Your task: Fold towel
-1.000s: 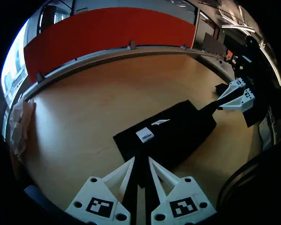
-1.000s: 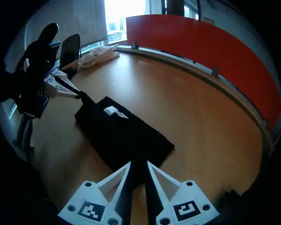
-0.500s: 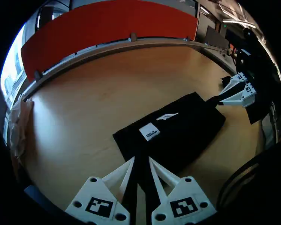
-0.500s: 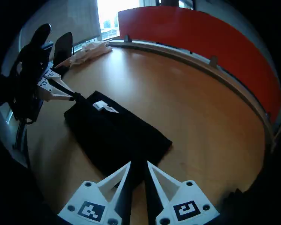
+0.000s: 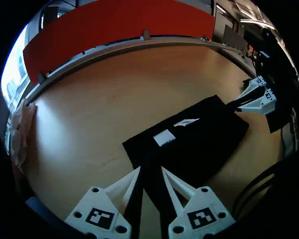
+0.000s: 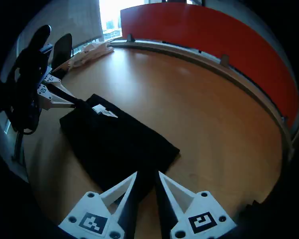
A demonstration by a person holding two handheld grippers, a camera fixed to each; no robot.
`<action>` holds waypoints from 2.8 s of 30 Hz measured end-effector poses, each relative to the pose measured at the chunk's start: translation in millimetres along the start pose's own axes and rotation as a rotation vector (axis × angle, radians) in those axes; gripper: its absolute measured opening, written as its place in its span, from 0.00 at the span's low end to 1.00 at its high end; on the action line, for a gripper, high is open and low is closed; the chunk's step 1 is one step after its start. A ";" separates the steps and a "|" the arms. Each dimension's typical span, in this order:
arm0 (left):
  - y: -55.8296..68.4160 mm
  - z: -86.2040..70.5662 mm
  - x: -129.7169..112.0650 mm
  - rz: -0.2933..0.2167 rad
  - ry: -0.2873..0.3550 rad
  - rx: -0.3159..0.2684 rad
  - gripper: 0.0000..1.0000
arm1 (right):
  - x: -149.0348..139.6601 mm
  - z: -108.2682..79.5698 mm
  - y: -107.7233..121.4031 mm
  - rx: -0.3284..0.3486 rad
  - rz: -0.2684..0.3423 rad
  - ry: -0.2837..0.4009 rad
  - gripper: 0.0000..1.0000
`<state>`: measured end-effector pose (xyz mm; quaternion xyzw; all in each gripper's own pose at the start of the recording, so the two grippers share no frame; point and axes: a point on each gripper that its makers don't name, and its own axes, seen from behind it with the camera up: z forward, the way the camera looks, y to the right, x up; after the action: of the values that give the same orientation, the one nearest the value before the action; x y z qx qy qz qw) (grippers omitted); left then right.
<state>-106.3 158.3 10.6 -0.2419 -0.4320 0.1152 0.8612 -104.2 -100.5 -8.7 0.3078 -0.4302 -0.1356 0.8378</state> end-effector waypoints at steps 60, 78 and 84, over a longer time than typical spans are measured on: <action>-47.6 -9.0 13.9 -0.003 0.049 0.140 0.96 | 22.1 -6.2 40.2 -0.174 0.028 0.077 1.00; -30.1 -35.9 -17.7 -0.062 0.055 0.135 0.96 | -2.8 -38.1 13.3 -0.176 0.062 0.091 1.00; -24.5 -42.3 -30.3 -0.074 0.050 0.138 0.96 | -12.3 -48.8 8.3 -0.177 0.072 0.089 1.00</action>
<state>-91.0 111.6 -19.2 -0.1688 -0.4101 0.1065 0.8900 -72.6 -68.5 -32.8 0.2228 -0.3896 -0.1292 0.8843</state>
